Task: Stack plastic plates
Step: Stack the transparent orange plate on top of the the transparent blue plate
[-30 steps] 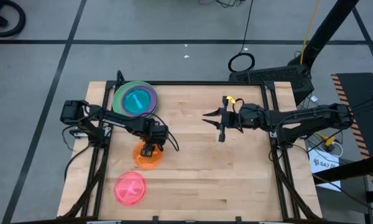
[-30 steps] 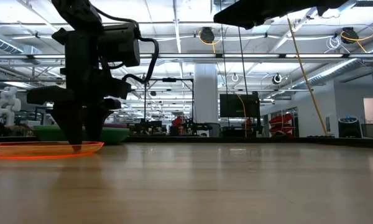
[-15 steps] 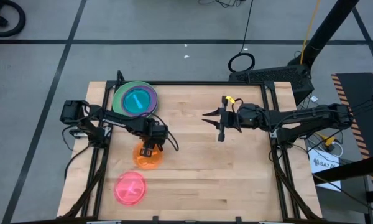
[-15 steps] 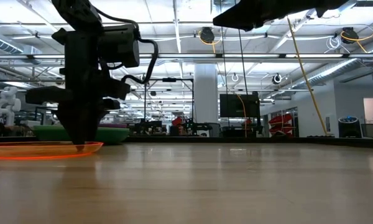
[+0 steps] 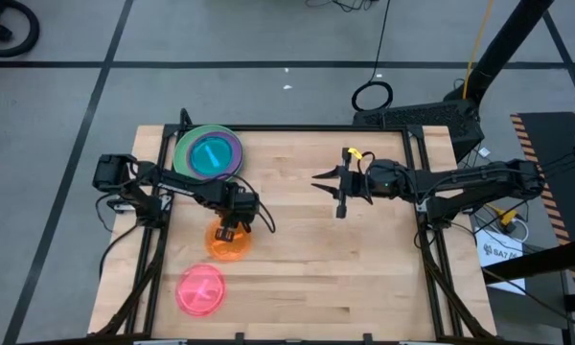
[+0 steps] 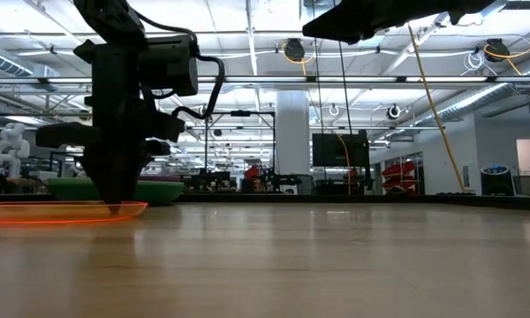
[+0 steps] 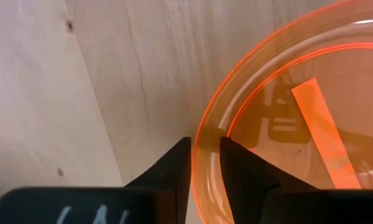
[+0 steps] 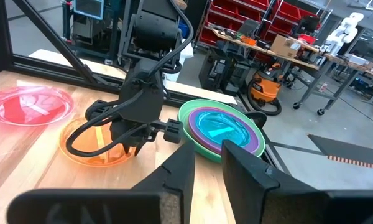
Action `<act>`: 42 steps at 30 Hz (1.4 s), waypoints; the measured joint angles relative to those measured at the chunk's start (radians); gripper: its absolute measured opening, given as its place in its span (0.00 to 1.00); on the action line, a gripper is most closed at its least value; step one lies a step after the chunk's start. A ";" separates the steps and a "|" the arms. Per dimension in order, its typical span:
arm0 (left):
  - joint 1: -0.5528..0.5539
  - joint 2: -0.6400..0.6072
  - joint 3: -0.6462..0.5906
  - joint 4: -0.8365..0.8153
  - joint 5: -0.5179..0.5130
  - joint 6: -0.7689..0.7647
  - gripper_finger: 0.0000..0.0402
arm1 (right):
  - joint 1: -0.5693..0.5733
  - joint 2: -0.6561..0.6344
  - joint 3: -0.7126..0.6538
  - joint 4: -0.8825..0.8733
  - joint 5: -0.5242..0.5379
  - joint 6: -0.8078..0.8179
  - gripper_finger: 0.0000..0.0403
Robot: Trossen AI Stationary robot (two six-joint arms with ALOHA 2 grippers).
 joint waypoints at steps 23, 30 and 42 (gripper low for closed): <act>0.000 -0.002 0.001 -0.011 0.000 -0.018 0.06 | 0.000 0.000 0.000 0.000 0.000 -0.003 0.18; 0.000 -0.002 0.001 -0.013 0.002 -0.041 0.04 | 0.000 0.000 0.000 0.000 0.000 -0.003 0.18; 0.000 -0.027 -0.001 -0.028 0.003 -0.048 0.04 | 0.000 0.000 0.000 0.000 0.000 -0.002 0.18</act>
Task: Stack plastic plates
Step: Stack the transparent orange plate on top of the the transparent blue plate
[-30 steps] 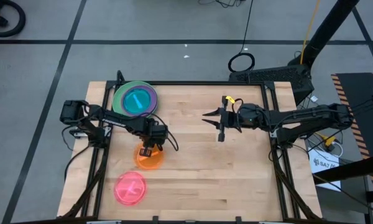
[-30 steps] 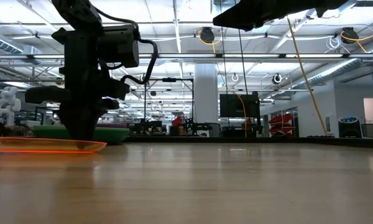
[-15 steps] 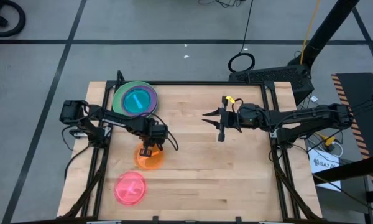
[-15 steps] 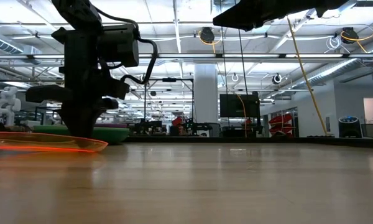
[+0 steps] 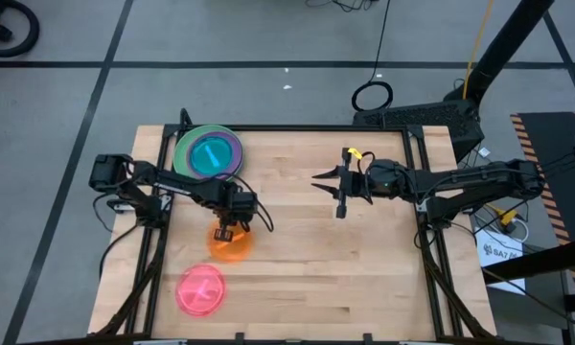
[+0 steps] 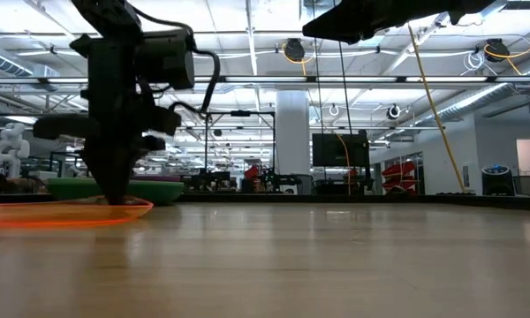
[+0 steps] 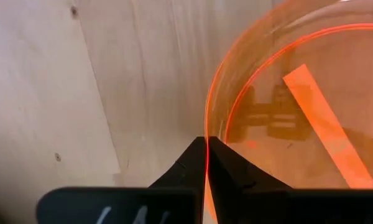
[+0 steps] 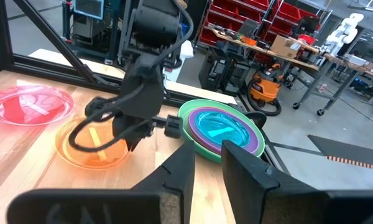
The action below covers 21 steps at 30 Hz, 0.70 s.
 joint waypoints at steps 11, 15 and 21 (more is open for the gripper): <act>0.008 -0.175 0.000 -0.034 -0.001 -0.011 0.01 | 0.000 0.000 0.000 -0.004 0.000 0.000 0.18; 0.041 -0.233 0.002 -0.059 -0.044 -0.030 0.01 | 0.000 0.000 0.000 -0.003 0.000 0.001 0.18; 0.152 -0.280 0.105 -0.198 -0.067 -0.056 0.01 | 0.000 0.000 0.000 -0.003 0.000 0.001 0.18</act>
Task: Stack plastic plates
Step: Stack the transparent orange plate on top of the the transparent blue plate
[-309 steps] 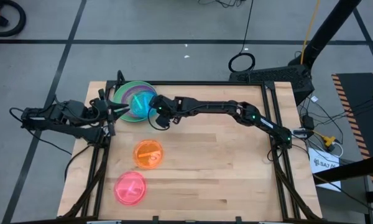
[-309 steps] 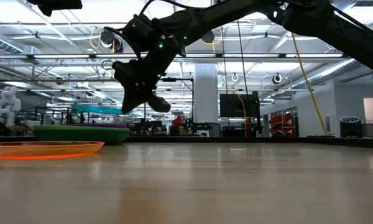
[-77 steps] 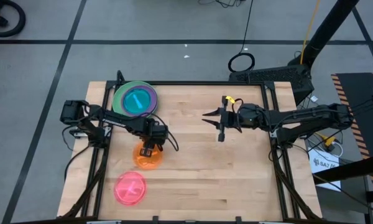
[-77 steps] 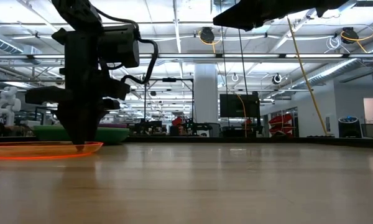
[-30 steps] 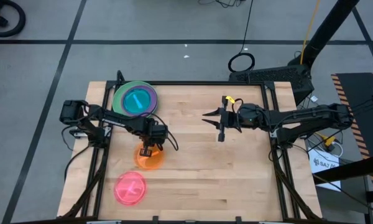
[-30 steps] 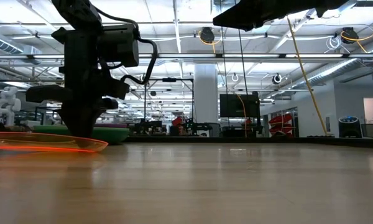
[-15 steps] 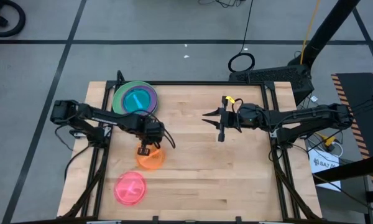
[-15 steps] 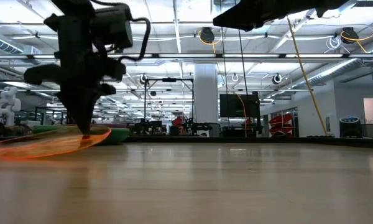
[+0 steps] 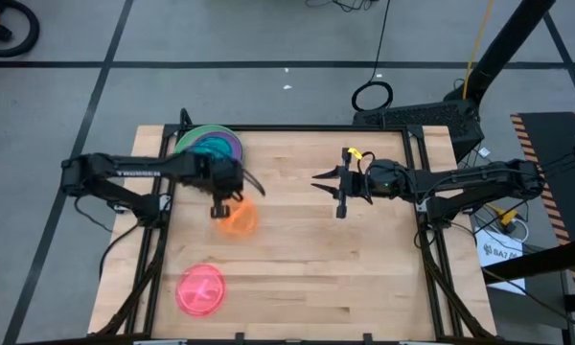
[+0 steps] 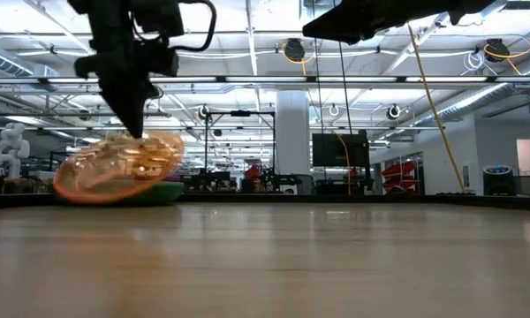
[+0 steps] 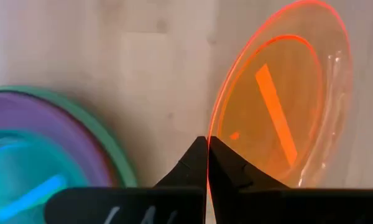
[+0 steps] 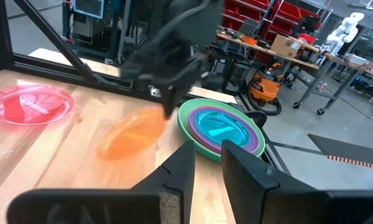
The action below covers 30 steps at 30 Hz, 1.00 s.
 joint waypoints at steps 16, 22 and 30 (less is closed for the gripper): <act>0.476 -0.012 0.303 -0.216 -0.036 0.317 0.00 | 0.000 0.000 0.000 -0.024 0.000 0.002 0.18; 0.716 -0.011 0.303 -0.197 -0.033 0.282 0.00 | 0.000 0.000 0.000 -0.024 0.000 0.002 0.18; 0.917 0.009 0.303 -0.222 0.002 0.142 0.00 | 0.000 0.000 0.000 -0.023 0.000 0.002 0.18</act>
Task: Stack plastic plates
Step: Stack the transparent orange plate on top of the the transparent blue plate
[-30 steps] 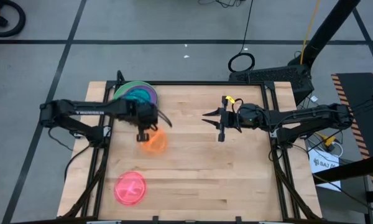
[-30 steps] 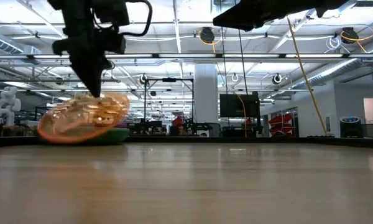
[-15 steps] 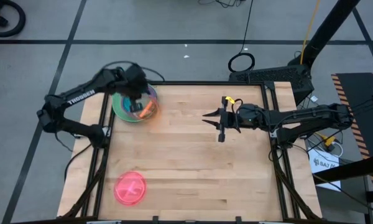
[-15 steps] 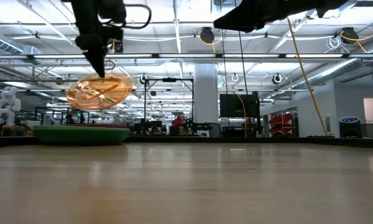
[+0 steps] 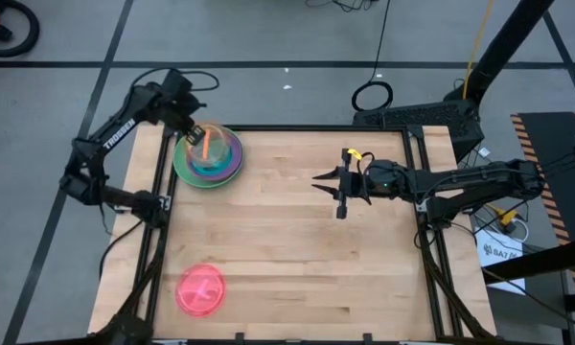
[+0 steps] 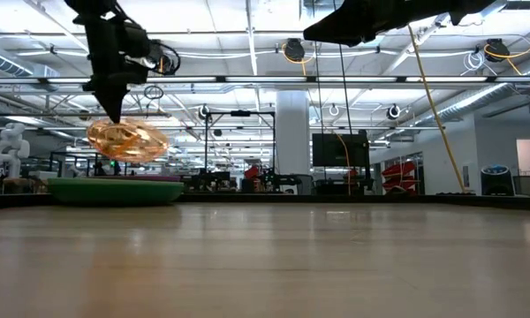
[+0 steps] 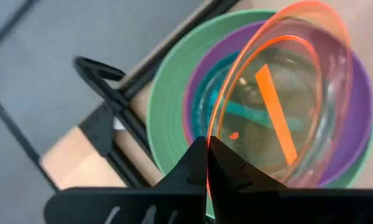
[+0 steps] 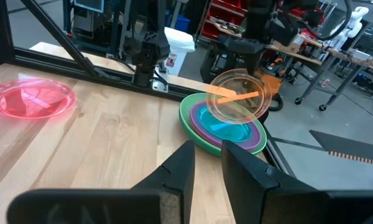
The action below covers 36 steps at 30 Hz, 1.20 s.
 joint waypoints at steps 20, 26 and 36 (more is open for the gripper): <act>0.019 0.127 0.000 -0.021 0.039 -0.033 0.05 | 0.000 0.000 0.000 -0.008 0.000 0.000 0.18; 0.019 0.127 0.000 -0.024 0.009 -0.034 0.05 | 0.000 0.000 0.000 -0.008 0.000 0.000 0.18; 0.015 0.127 0.000 -0.021 0.012 -0.026 0.05 | 0.000 0.000 0.000 -0.008 0.000 0.000 0.18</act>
